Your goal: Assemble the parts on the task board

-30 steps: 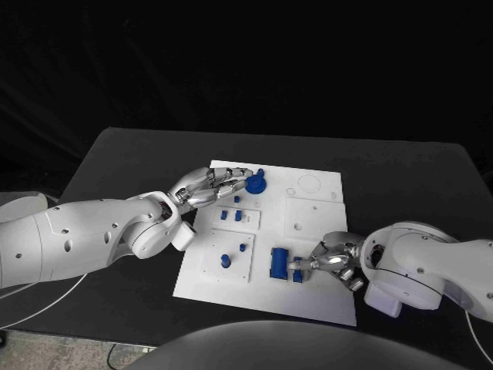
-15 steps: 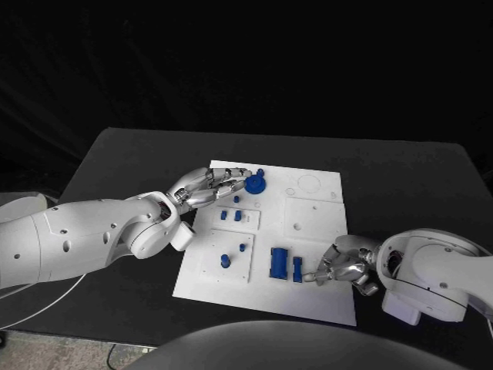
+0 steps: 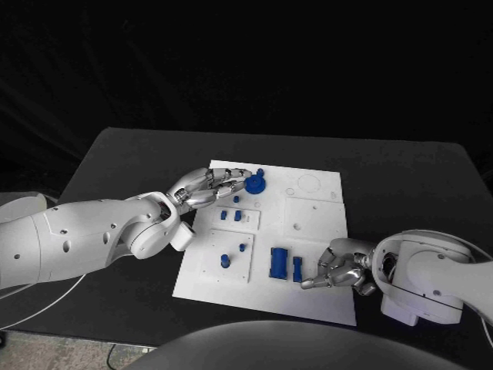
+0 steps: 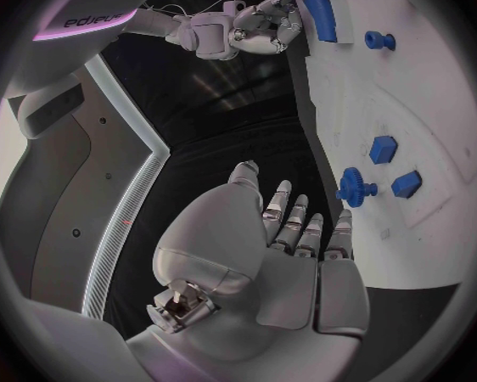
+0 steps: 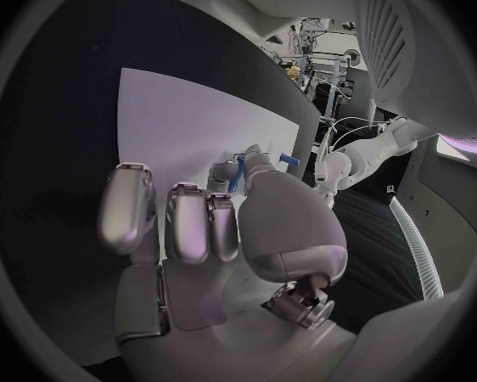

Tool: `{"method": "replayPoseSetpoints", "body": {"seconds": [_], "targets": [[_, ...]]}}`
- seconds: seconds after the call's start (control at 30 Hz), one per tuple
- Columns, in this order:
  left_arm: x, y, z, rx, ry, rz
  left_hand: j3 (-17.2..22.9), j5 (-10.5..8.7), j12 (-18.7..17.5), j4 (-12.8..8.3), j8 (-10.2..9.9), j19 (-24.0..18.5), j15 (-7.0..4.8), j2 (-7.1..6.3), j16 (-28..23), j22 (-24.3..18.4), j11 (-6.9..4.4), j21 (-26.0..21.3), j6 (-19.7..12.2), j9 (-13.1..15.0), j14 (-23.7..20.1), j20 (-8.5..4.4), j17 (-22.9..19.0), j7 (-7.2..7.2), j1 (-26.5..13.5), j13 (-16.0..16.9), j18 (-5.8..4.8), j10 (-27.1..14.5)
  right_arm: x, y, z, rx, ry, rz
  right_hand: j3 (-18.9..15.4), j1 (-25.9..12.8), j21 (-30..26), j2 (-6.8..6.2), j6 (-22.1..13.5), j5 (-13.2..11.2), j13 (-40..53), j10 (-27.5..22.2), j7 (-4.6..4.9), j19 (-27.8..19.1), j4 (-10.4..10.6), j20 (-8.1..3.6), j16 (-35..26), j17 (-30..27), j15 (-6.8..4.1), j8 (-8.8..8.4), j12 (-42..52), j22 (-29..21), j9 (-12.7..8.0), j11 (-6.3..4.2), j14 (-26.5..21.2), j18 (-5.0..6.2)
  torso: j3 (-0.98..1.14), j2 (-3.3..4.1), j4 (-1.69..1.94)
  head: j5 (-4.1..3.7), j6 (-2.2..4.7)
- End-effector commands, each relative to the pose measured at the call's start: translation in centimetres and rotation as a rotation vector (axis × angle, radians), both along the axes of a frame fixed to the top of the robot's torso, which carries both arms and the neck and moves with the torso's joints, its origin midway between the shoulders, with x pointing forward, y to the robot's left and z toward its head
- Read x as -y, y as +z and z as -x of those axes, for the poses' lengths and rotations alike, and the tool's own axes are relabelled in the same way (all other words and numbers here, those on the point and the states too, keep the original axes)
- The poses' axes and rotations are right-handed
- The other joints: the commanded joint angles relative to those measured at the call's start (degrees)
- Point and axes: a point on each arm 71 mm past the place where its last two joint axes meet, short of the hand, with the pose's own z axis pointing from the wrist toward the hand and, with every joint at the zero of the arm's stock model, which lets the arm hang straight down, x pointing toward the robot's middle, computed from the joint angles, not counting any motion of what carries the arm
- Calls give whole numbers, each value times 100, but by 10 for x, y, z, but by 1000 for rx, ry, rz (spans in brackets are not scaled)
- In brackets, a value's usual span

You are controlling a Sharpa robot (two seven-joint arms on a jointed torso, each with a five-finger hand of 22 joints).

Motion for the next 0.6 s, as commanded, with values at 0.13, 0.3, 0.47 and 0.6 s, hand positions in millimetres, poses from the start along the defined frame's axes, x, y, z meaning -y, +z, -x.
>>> {"method": "replayPoseSetpoints", "body": {"seconds": [0.13, 0.3, 0.47, 0.6], "targets": [[1, 0, 1, -7, -18, 11, 26, 15, 29, -5, 22, 37, 54, -8, 39, 10, 24, 24, 22, 4, 3, 9, 8, 32, 52, 9, 64, -3, -1, -3, -1, 10, 25, 26, -174, -121, 45, 53, 248, -104, 1507, 594, -40, 8, 189, -64, 26, 57, -67, 306, -1, 906, 271, -66, 333, 54, 4, -2, 0, 8, 1], [1, 0, 1, -11, -19, 9, 29, 18, 30, -4, 25, 39, 55, -8, 41, 12, 24, 26, 36, 6, 6, 9, 9, 32, 57, 9, 64, -2, -1, -4, -2, 10, 21, 27, -251, -225, 45, 99, 215, -113, 1507, 594, -51, 10, 307, -76, 28, 62, -77, 273, -1, 907, 287, -76, 333, 54, 3, -4, -2, -4, 1], [1, -1, 1, -13, -21, 9, 30, 20, 33, -4, 28, 41, 55, -7, 41, 14, 24, 27, 46, 7, 8, 10, 9, 33, 60, 10, 64, 1, -2, -4, -3, 12, 18, 28, -281, -255, 46, 129, 192, -117, 1507, 594, -56, 11, 354, -81, 34, 71, -82, 246, -1, 908, 287, -81, 334, 53, 2, -1, -3, -12, 1], [2, -1, 1, -15, -23, 9, 30, 20, 33, -4, 28, 41, 55, -7, 41, 14, 24, 27, 46, 7, 8, 10, 9, 33, 60, 10, 64, 1, -3, -5, -5, 14, 15, 30, -276, -255, 73, 214, 196, -112, 1507, 594, -62, 21, 390, -86, 53, 103, -87, 241, -1, 915, 298, -87, 341, 48, 2, 2, 0, -28, 1]]}}
